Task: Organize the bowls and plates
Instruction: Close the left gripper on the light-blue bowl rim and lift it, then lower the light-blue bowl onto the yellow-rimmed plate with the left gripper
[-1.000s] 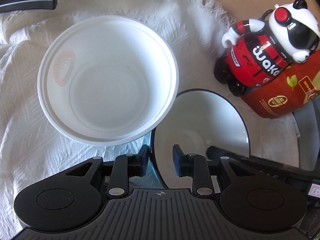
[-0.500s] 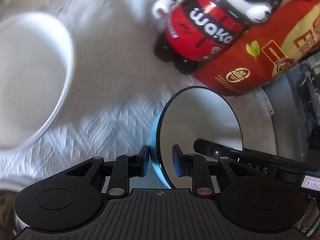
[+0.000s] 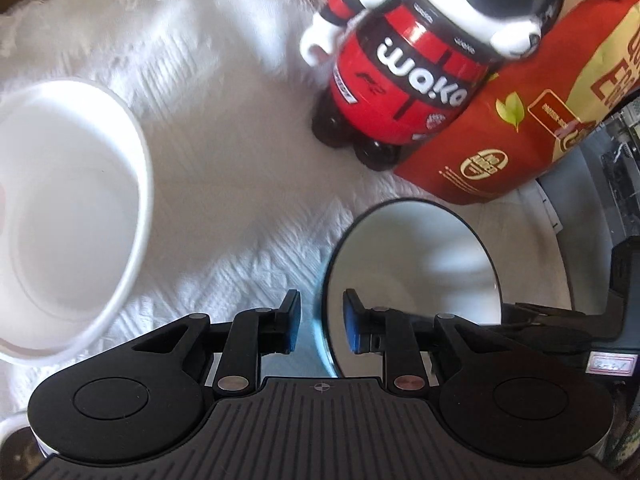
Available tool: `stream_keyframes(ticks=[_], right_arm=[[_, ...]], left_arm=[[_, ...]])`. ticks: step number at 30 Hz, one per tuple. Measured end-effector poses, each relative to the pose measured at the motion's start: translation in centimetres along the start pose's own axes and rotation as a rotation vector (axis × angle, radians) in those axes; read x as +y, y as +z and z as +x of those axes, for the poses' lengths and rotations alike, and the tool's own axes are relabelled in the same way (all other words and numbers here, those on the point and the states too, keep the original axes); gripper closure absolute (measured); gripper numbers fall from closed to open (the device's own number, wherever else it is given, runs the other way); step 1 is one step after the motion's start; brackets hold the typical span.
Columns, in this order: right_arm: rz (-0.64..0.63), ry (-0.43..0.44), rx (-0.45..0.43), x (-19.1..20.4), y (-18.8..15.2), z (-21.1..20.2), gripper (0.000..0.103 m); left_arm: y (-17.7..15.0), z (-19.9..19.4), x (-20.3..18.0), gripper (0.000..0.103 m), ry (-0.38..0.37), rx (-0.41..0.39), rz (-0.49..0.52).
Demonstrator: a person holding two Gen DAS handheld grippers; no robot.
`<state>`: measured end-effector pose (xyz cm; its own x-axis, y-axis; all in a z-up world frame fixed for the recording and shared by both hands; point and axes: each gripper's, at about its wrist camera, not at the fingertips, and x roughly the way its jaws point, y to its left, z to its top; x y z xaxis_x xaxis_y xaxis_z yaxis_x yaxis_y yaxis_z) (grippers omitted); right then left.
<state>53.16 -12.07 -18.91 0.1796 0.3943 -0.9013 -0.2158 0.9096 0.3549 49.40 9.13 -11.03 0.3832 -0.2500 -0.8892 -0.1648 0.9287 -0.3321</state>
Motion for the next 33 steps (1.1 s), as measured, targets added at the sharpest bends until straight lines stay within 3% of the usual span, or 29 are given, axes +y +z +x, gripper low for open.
stream_keyframes(ticks=[3,8,11,13,15,17,19,26,33], right_arm=[[-0.044,0.009,0.036,0.5,0.3,0.6,0.0],[-0.045,-0.012,0.036,0.9,0.2,0.8,0.0],[-0.13,-0.038,0.061,1.8,0.0,0.9,0.0],[-0.075,-0.006,0.036,0.9,0.0,0.5,0.001],[-0.031,0.0,-0.011,0.3,-0.2,-0.2,0.014],[-0.037,-0.008,-0.019,0.2,-0.4,-0.7,0.044],[-0.037,-0.001,-0.015,0.1,-0.5,-0.9,0.054],[-0.021,-0.005,-0.031,0.0,-0.5,-0.7,0.06],[-0.029,-0.037,-0.057,0.9,-0.9,-1.0,0.059]], left_arm=[[0.0,-0.4,0.5,0.078,-0.003,-0.008,-0.011],[0.1,-0.4,0.6,0.078,-0.011,-0.006,-0.015],[0.1,-0.1,0.4,0.078,-0.014,0.002,-0.006],[0.1,0.2,0.2,0.078,-0.013,0.007,-0.002],[0.2,0.7,0.1,0.078,-0.015,0.015,0.002],[0.3,1.5,-0.1,0.078,-0.024,0.03,0.004],[0.4,2.4,-0.3,0.078,-0.036,0.049,-0.002],[0.2,4.8,-0.4,0.078,-0.031,0.113,-0.005],[-0.3,4.0,-1.5,0.075,-0.006,0.083,0.052]])
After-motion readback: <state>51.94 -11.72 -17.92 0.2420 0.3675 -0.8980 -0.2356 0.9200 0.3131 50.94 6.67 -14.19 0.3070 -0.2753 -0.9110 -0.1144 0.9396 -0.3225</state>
